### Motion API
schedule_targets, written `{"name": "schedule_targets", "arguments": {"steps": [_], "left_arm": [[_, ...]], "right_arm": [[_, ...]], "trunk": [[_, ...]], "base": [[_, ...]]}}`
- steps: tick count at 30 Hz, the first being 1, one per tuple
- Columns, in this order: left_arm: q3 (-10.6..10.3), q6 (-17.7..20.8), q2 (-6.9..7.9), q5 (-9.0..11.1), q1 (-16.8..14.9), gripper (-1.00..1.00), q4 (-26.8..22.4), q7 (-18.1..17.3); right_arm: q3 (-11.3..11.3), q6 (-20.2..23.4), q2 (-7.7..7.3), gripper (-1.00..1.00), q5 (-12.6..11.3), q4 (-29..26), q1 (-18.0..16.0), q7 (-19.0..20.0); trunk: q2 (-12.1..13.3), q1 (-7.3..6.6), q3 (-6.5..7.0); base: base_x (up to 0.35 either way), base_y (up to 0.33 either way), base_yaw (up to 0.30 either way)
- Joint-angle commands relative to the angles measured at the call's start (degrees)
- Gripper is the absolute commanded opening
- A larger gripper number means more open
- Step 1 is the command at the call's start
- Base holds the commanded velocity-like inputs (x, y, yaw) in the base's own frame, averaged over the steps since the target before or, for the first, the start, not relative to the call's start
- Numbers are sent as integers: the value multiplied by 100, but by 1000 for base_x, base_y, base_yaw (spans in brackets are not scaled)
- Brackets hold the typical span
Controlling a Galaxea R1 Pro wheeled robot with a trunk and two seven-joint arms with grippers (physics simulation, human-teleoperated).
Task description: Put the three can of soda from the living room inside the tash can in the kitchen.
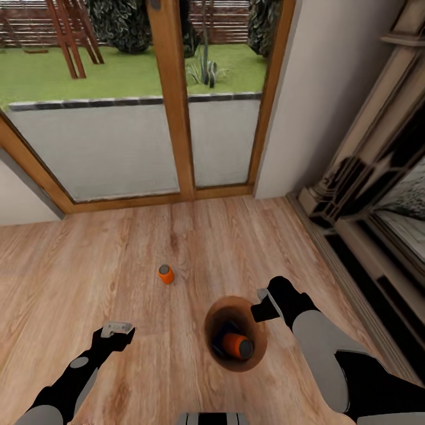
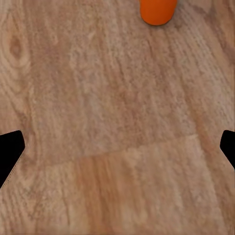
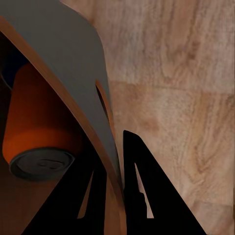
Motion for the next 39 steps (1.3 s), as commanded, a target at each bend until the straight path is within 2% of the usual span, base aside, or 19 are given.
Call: {"name": "schedule_targets", "arguments": {"steps": [1,6,11,14,15,16,18,19,21,22,23,25,27,31,35,39], "left_arm": [[0,0,0,0,0,100,0,1],[-1,0,-2,0,0,100,0,2],[1,32,-5,-4,0,100,-4,3],[21,289,-10,-6,-9,100,-43,-7],[22,688,-49,6,-29,100,-67,-10],[21,933,-88,10,-46,100,-91,-11],[10,1914,-336,24,-221,100,-413,-10],[10,2132,-390,21,-287,100,-531,-9],[18,2974,-544,22,-602,100,-863,-5],[18,3163,-577,24,-687,100,-913,-5],[18,3476,-654,20,-831,100,-979,-2],[9,3841,-815,-11,-994,100,-971,8],[-1,3965,-886,-25,-1054,100,-885,17],[-21,4062,-929,5,-1105,100,-822,22],[-19,4083,-945,15,-1114,100,-817,21],[-19,4085,-948,17,-1116,100,-820,21]], "right_arm": [[-20,26,2,-100,-167,3,-1,28],[-21,26,1,-100,-167,3,-1,34],[-30,26,-7,-100,-167,0,-1,41],[-35,26,-13,-100,-167,-2,-1,43],[-37,26,-14,-100,-167,0,-1,44],[-37,26,-15,-100,-167,1,-1,44],[-38,26,-17,-100,-167,2,-1,45],[-40,26,-19,-100,-167,2,-1,43],[-45,26,-26,-100,-167,3,-1,41],[-44,26,-27,-100,-167,3,-1,40],[-42,26,-30,-100,-167,3,-1,41],[-45,24,-51,-100,-175,0,-6,88],[-51,26,-64,-100,-182,-3,-8,110],[-53,123,-56,-100,-180,-9,-25,107],[-49,593,-74,-100,-159,-12,-54,101],[-48,726,-124,-100,-146,-14,-60,93]], "trunk": [[0,0,0],[0,0,0],[0,0,0],[0,0,0],[0,0,0],[0,0,0],[0,0,0],[0,0,0],[0,0,0],[0,0,0],[0,0,0],[0,0,0],[0,0,0],[0,0,0],[0,0,0],[0,0,0]], "base": [[135,0,259],[135,0,249],[145,0,59],[200,0,15],[230,0,7],[236,0,6],[261,0,3],[283,0,2],[304,0,1],[312,0,1],[317,0,0],[322,0,0],[324,0,0],[325,0,0],[326,0,0],[326,0,0]]}}
